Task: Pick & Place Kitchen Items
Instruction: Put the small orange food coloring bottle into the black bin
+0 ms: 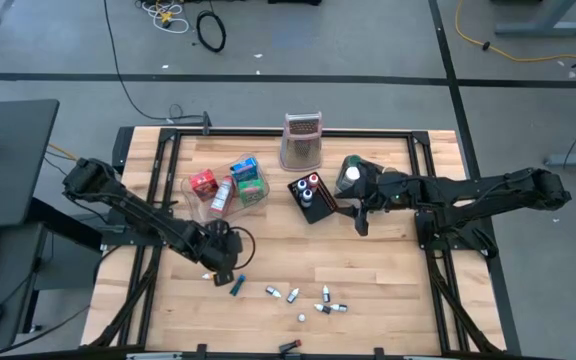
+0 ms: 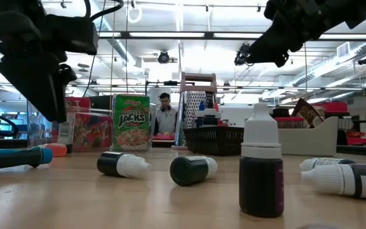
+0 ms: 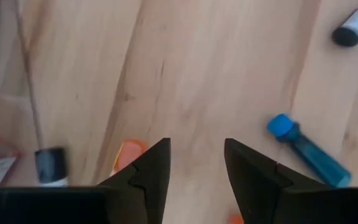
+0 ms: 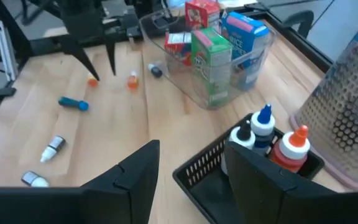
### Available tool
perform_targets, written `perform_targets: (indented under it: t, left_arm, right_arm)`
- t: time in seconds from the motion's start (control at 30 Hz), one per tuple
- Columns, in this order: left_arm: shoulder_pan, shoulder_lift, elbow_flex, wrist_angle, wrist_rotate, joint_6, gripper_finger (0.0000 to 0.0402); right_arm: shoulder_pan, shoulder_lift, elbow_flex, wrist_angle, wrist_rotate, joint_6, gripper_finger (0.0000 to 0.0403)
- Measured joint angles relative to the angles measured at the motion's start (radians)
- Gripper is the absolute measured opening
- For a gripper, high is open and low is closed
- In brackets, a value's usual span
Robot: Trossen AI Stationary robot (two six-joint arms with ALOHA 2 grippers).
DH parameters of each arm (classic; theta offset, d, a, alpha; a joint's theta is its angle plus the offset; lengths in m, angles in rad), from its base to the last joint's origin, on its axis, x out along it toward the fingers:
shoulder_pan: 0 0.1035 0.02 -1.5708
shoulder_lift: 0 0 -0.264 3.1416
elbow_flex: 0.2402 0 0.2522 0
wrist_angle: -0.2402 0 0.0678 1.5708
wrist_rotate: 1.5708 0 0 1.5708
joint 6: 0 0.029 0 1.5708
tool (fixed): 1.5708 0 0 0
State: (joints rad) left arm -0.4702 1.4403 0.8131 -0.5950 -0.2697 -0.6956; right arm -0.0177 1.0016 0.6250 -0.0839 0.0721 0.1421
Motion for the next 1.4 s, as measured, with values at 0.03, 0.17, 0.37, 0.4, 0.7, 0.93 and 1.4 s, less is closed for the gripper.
perform_targets:
  t: [0.03, 0.17, 0.37, 0.4, 0.7, 0.93, 1.4]
  left_arm:
    - [0.000, 0.000, 0.000, -0.011, -0.001, 0.001, 0.0165]
    - [0.001, 0.000, 0.000, -0.047, -0.052, 0.057, 0.0190]
    - [0.028, 0.001, 0.000, -0.040, -0.024, 0.086, 0.0218]
    - [0.031, 0.001, 0.000, -0.040, -0.025, 0.089, 0.0219]
    - [0.080, 0.002, 0.000, -0.041, -0.025, 0.113, 0.0213]
    - [0.100, 0.002, 0.000, -0.043, -0.014, 0.112, 0.0213]
    - [0.098, 0.002, -0.148, 0.046, -0.003, 0.092, 0.0213]
  right_arm:
    - [0.000, 0.000, 0.000, 0.006, -0.003, -0.001, 0.0194]
    - [0.000, 0.000, 0.000, 0.029, -0.002, -0.002, 0.0194]
    - [0.000, 0.000, 0.000, 0.033, -0.002, -0.002, 0.0194]
    - [0.000, 0.000, 0.000, 0.033, -0.002, -0.002, 0.0194]
    - [0.000, 0.000, 0.000, 0.033, -0.002, -0.002, 0.0194]
    - [0.000, 0.000, 0.000, 0.033, -0.002, -0.002, 0.0194]
    - [0.000, 0.000, 0.000, 0.034, -0.002, -0.002, 0.0194]
